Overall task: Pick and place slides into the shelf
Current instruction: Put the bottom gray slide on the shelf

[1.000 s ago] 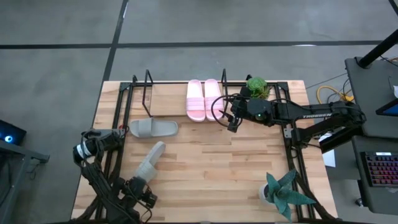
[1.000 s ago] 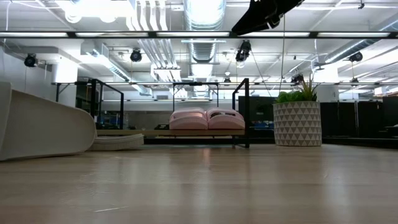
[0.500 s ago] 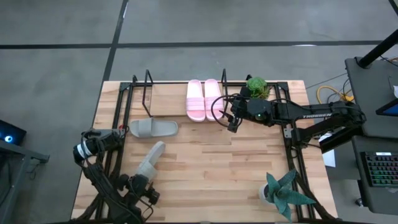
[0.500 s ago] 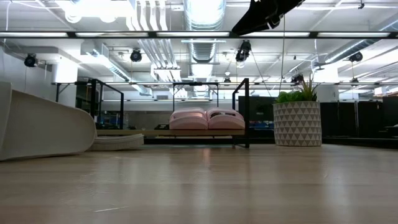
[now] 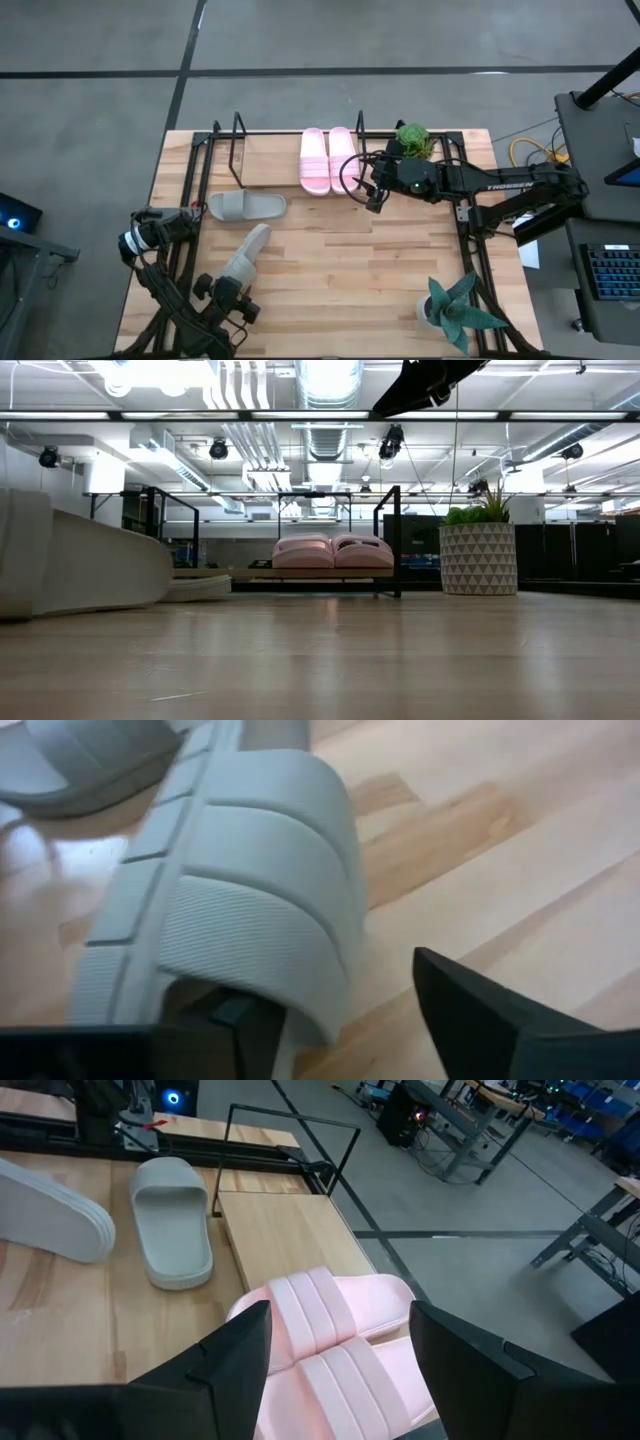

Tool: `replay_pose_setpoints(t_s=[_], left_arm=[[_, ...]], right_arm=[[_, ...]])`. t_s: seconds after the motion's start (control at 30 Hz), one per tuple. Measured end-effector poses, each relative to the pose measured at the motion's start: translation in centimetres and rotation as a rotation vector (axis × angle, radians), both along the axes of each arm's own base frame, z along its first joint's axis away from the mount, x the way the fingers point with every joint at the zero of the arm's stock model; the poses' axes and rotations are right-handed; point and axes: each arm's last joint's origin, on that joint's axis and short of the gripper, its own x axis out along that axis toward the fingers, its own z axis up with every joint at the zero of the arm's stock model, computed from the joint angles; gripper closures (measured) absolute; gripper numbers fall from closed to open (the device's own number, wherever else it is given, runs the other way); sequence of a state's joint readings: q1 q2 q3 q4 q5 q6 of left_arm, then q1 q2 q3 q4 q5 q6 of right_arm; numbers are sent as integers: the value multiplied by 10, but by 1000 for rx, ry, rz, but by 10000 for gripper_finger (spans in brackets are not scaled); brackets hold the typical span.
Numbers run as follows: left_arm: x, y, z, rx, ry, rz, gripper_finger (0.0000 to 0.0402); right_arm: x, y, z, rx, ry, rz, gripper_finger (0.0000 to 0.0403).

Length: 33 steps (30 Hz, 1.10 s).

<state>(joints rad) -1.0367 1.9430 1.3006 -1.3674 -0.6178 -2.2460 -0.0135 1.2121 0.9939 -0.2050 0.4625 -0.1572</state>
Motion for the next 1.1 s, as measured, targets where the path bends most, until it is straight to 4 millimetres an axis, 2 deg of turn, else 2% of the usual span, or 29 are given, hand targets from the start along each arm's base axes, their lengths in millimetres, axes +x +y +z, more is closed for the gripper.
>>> replay_pose_setpoints(t_s=[0.1,0.27,0.33,0.47,0.57,0.7,0.83,0.97,1.1], left_arm=[[1,1,0,9,-6,-8,251],[0,2,-2,25,11,-24,360],[0,2,-3,27,13,-30,390],[-1,3,-1,34,28,-51,397],[-2,6,7,28,13,-66,399],[-4,12,30,-9,-61,-94,400],[-9,20,59,-55,-108,-162,400],[-17,34,90,-118,-155,-213,401],[-27,53,121,-177,-249,-253,401]], right_arm=[[0,0,0,0,0,0,175],[0,0,0,0,0,0,175],[0,0,0,0,0,0,175],[0,0,0,0,0,0,175],[0,0,0,0,0,0,175],[0,1,0,12,0,29,175],[2,6,0,10,18,166,175],[5,25,2,-90,-16,340,175],[4,57,-5,-346,-29,538,175]])
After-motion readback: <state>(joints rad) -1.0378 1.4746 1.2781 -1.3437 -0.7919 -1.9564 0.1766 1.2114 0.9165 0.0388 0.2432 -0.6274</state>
